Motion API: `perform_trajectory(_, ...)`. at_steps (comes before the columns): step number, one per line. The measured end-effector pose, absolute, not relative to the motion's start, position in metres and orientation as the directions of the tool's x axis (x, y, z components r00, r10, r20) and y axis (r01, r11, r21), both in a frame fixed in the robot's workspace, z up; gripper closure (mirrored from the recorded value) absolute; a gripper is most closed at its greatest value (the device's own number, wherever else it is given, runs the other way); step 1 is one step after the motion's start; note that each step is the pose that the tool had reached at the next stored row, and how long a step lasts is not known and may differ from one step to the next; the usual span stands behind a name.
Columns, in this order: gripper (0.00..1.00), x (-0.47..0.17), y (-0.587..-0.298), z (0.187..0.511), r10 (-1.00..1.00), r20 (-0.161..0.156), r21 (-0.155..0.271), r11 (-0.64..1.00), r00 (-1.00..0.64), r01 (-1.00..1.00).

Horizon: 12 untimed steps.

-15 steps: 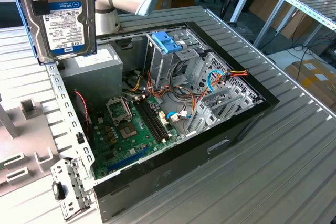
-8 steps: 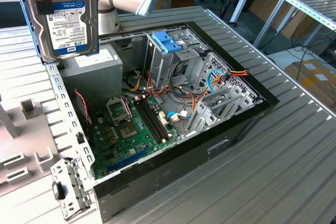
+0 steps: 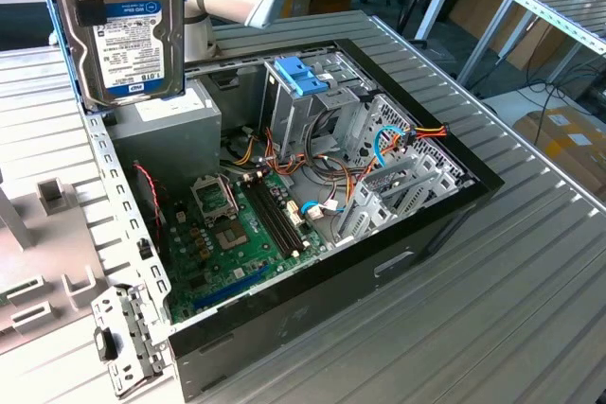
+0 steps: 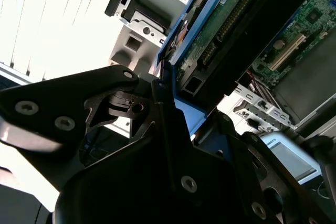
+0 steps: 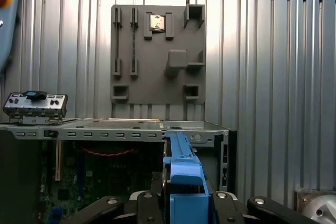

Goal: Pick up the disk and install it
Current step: 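Pick up the disk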

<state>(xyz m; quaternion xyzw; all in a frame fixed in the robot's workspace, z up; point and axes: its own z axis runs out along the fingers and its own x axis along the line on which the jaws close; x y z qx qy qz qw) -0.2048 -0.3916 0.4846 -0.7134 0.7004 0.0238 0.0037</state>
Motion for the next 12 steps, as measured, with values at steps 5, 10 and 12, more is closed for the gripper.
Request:
perform_trajectory(5,0.63,-0.2005,-0.3916,0.4845,-0.999,-0.039,0.028,-0.019,0.018,-0.999)
perform_trajectory(10,0.63,-0.1966,-0.3916,0.4844,-0.999,-0.039,0.028,-0.019,0.018,-0.999)
perform_trajectory(12,0.63,-0.1941,-0.3916,0.4843,-0.999,-0.039,0.028,-0.019,0.018,-0.999)
